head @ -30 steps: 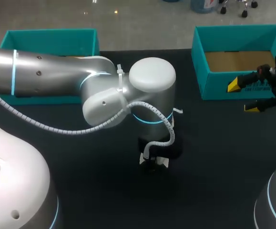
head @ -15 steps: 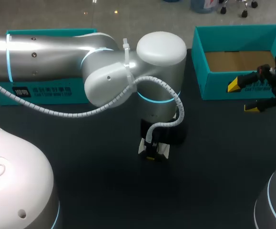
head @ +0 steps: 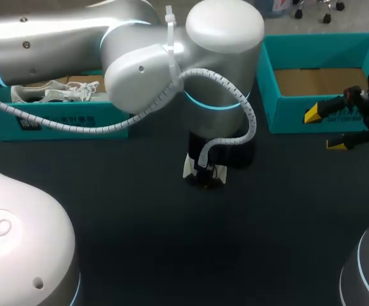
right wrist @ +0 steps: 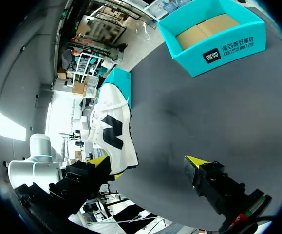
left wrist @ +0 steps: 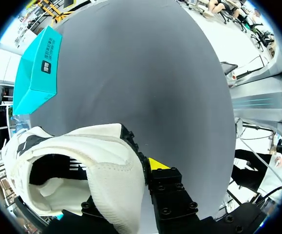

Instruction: Take the shoe out of the shoebox, open the shoe tongue, remove and reinsert the insole, then place the shoe into the shoebox

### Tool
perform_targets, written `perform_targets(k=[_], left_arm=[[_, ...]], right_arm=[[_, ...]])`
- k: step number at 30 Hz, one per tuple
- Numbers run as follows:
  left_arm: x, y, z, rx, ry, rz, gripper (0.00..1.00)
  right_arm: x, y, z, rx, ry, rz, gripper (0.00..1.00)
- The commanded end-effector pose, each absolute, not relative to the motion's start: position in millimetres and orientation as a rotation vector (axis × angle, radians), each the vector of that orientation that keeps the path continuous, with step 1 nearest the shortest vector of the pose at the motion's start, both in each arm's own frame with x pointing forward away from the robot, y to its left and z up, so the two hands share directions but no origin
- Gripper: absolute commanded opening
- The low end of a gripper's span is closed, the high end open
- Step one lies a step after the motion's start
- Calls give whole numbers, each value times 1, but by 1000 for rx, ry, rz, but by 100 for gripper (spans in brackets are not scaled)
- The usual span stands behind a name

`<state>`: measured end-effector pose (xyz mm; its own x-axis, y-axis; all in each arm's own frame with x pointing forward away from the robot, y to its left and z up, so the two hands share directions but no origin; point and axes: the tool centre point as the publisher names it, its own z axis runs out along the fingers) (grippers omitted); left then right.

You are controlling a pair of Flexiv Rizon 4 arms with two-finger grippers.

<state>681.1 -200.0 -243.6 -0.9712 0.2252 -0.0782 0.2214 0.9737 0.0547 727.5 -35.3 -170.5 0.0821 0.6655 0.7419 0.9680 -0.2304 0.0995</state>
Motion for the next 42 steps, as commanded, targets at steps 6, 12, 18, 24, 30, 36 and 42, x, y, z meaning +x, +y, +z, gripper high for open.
perform_targets(k=[6,12,18,24,30,36,42], left_arm=[[678,-193,-230,345,3031,59,0],[678,-193,-230,345,3031,59,0],[679,-192,-229,366,3058,72,0],[684,-181,-211,394,3150,88,0],[687,-170,-190,438,3210,137,0],[692,-168,-187,432,3178,157,0],[696,-162,-182,424,3176,138,0]], right_arm=[[727,-35,-171,-1950,-1609,-962,100],[727,-35,-171,-1950,-1609,-962,100],[727,-35,-171,-1950,-1609,-962,100],[727,-35,-171,-1950,-1609,-962,100],[727,-35,-171,-1950,-1609,-962,100],[727,-35,-171,-1950,-1609,-962,100],[727,-35,-171,-1950,-1609,-962,100]])
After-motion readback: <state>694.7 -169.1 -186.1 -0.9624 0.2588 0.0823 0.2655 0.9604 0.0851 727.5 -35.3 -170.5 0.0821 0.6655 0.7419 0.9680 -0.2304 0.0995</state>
